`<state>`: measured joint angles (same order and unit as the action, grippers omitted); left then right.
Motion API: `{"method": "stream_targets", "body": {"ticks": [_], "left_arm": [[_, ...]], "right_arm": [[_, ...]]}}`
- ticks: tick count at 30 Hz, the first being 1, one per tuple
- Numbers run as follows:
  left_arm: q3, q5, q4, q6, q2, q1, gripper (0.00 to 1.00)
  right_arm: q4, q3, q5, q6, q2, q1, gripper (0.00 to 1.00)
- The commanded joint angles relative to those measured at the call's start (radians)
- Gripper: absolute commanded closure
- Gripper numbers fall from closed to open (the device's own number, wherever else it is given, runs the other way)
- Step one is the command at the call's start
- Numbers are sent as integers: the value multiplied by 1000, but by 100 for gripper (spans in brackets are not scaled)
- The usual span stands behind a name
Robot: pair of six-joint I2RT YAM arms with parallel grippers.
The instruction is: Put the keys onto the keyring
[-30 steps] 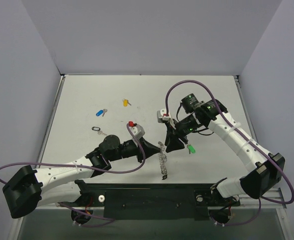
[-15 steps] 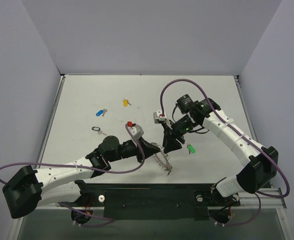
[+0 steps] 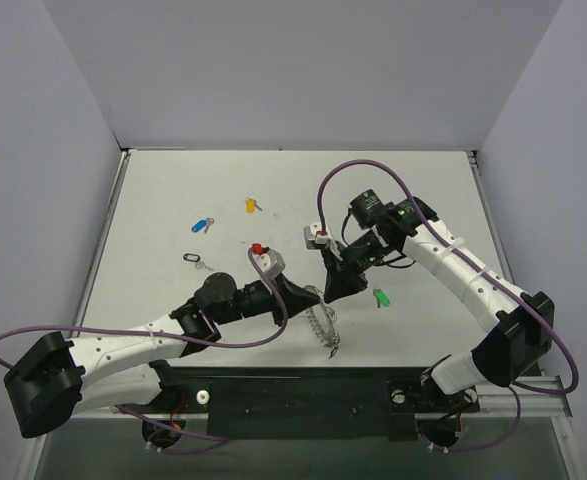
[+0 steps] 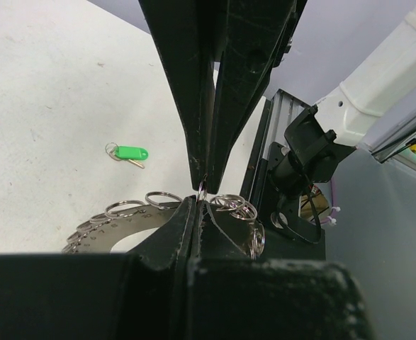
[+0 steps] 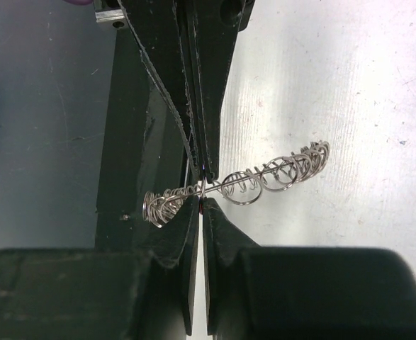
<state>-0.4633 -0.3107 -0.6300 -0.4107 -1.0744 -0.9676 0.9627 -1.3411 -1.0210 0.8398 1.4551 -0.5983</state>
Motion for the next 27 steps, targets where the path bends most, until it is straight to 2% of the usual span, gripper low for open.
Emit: {"method": "stream_targets", "body": {"ticks": [1, 5, 10, 12, 13, 17, 23, 27], "left_arm": [[-8, 13, -100, -11, 27, 0, 100], [5, 13, -129, -28, 24, 0, 100], [81, 57, -281, -112, 28, 1, 100], [116, 76, -341, -143, 28, 1, 94], [126, 76, -358, -158, 28, 1, 85], [178, 84, -439, -184, 37, 1, 70], [218, 120, -479, -180, 74, 1, 60], [212, 113, -501, -163, 53, 1, 59]], "right_arm": [[25, -13, -34, 12, 14, -17, 100], [28, -27, -50, -24, 17, -6, 100], [47, -10, -157, 5, 7, 51, 100], [42, 0, -165, 12, -7, 57, 100], [41, 5, -166, 15, -16, 57, 100], [38, 13, -174, 19, -27, 60, 100], [38, 22, -191, 22, -32, 72, 100], [39, 22, -197, 24, -35, 72, 100]]}}
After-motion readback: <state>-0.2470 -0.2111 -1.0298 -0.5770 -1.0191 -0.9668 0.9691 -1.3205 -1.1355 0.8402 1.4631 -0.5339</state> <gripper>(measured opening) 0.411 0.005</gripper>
